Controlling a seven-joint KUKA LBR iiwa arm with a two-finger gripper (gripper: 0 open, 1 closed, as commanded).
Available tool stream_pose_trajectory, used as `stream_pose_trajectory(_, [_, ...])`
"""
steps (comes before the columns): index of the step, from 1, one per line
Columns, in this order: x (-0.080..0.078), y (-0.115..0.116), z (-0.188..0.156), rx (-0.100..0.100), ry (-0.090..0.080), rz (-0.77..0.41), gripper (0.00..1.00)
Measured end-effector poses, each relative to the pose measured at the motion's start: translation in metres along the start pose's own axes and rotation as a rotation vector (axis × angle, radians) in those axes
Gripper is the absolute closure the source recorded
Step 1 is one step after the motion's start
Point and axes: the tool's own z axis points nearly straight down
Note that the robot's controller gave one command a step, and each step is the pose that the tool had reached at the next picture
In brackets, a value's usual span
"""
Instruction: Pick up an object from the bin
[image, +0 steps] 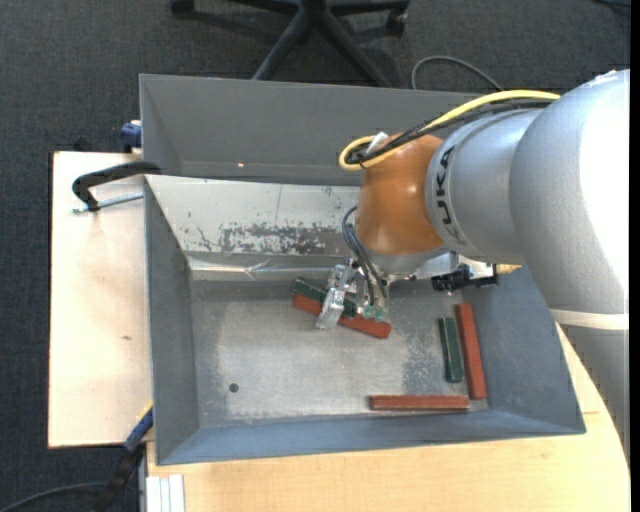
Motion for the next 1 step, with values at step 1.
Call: stream_pose_trajectory(1, [-0.0029, 0.0019, -0.1000, -0.005, -0.013, -0.002, 1.00])
